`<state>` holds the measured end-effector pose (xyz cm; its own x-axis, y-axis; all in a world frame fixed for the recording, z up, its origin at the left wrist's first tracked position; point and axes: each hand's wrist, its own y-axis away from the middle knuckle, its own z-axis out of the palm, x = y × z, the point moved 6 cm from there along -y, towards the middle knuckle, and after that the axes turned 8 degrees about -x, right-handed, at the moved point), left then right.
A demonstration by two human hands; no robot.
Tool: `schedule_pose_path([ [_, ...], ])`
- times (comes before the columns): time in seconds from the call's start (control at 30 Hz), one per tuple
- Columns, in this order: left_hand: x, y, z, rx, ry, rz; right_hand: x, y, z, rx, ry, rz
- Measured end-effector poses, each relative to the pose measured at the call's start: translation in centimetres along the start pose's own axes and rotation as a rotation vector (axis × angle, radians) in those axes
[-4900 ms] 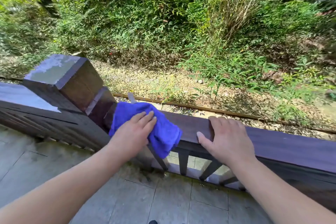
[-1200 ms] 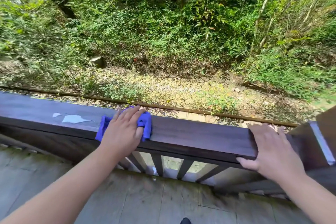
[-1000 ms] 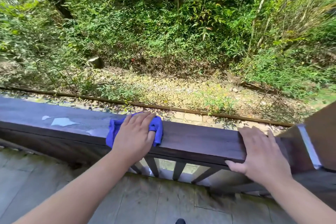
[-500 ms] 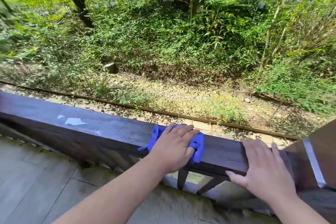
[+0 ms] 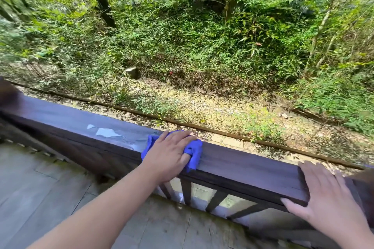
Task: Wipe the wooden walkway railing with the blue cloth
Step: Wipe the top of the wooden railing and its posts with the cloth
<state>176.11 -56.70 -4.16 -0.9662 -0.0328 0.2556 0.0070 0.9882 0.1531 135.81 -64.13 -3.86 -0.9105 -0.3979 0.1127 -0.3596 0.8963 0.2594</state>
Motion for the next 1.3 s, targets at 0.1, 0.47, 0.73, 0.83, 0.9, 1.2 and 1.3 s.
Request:
schedule_pose_path([
  [0.1,-4.4,0.9,-1.0,0.024,-0.004,-0.031,-0.8,0.1,-0.6,-0.016,-0.017,0.035],
  [0.47,-17.7,3.2,-4.9,-0.026,-0.115,-0.088,-23.8,-5.0,-5.3,0.055,-0.143,-0.155],
  [0.73,-23.8,5.7,-7.2,-0.007,-0.232,-0.096,-26.3,-5.5,-4.9,0.054,-0.119,-0.094],
  [0.83,-27.2,7.1,-8.0,-0.02,-0.204,-0.147,-26.5,-5.6,-5.1,0.028,-0.096,-0.078],
  [0.9,-29.1,7.8,-8.4,-0.019,-0.145,-0.173,-26.5,-5.5,-5.2,0.021,-0.076,-0.07],
  [1.2,-26.9,6.2,-6.8,0.026,-0.034,-0.096,-26.7,-5.8,-5.4,-0.007,-0.057,-0.057],
  [1.3,-24.5,4.9,-5.9,-0.007,-0.032,-0.066,-26.7,-5.8,-5.4,-0.014,-0.071,-0.062],
])
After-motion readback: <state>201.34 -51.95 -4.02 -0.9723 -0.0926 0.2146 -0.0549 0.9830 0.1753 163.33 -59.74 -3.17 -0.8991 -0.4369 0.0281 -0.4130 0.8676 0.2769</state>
